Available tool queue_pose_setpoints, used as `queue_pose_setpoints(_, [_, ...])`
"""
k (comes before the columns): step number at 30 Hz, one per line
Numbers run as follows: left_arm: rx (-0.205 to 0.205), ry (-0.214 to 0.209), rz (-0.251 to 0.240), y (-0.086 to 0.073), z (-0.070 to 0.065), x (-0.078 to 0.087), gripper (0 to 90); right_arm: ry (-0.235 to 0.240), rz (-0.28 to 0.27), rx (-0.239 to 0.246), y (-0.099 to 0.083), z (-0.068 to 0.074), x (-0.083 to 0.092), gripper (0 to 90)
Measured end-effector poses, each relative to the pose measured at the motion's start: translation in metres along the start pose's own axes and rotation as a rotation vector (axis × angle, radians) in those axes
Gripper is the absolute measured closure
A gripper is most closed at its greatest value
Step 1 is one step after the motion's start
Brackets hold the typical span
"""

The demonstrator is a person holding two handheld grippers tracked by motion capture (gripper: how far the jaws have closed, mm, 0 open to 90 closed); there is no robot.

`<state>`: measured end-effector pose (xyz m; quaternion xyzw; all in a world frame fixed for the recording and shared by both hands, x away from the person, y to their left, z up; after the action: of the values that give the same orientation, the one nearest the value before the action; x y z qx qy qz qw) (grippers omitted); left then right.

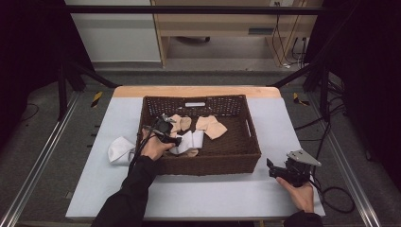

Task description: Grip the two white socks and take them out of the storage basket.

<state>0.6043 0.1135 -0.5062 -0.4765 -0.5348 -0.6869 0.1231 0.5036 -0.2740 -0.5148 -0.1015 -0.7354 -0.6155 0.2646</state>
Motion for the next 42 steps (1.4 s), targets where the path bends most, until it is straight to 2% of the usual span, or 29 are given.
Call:
queue_pose_setpoints(5, [-0.026, -0.035, 0.016, -0.002, -0.006, -0.001, 63.1, 0.000, 0.001, -0.001, 0.000, 0.000, 0.000, 6.4])
queue_pose_setpoints(7, [-0.038, -0.060, 0.026, -0.002, -0.008, 0.000, 74.0, 0.000, 0.001, -0.001, 0.000, 0.000, 0.000, 6.4])
queue_pose_setpoints(11, [-0.045, -0.068, 0.018, -0.001, -0.008, 0.003, 85.1, 0.000, 0.002, -0.002, 0.000, 0.000, 0.000, 6.7])
queue_pose_setpoints(15, [-0.047, -0.076, -0.009, 0.002, -0.009, 0.008, 87.1, -0.002, 0.001, -0.004, 0.000, 0.000, 0.000, 6.7])
queue_pose_setpoints(18, [-0.027, -0.087, -0.045, 0.005, -0.009, 0.013, 87.4, -0.003, 0.000, -0.003, 0.000, 0.000, 0.001, 6.9])
queue_pose_setpoints(19, [-0.020, -0.090, -0.064, 0.007, -0.009, 0.015, 87.4, -0.003, 0.000, -0.003, 0.000, -0.001, 0.000, 6.9])
queue_pose_setpoints(22, [-0.031, -0.095, -0.101, 0.010, -0.009, 0.020, 87.5, -0.004, -0.001, -0.004, 0.000, -0.001, 0.001, 6.9])
queue_pose_setpoints(23, [-0.036, -0.098, -0.131, 0.013, -0.011, 0.023, 87.6, -0.005, -0.002, -0.004, 0.000, -0.001, 0.001, 7.0])
queue_pose_setpoints(26, [-0.035, -0.105, -0.178, 0.018, -0.012, 0.028, 87.7, -0.007, -0.005, -0.006, 0.001, -0.001, 0.001, 7.0])
queue_pose_setpoints(32, [-0.021, -0.122, -0.319, 0.033, -0.015, 0.046, 87.9, -0.009, -0.009, -0.007, 0.001, -0.002, 0.001, 7.1])
queue_pose_setpoints(37, [-0.001, -0.161, -0.446, 0.048, -0.019, 0.071, 88.0, -0.009, -0.009, -0.006, 0.001, -0.002, 0.001, 7.1])
queue_pose_setpoints(42, [0.014, -0.184, -0.522, 0.058, -0.022, 0.093, 88.1, -0.010, -0.010, -0.006, 0.001, -0.002, 0.001, 7.1])
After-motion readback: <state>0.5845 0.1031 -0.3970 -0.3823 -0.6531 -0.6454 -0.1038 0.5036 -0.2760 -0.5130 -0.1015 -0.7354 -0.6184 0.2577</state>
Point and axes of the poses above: each handheld gripper's, and its own axes: x roughly backward along the jaws, y roughly out of its top, z roughly to its left, the point moved 8 cm from there along -x, roughly forward along the jaws, and after that the axes turned 3 degrees about x, right-handed, at the moved point
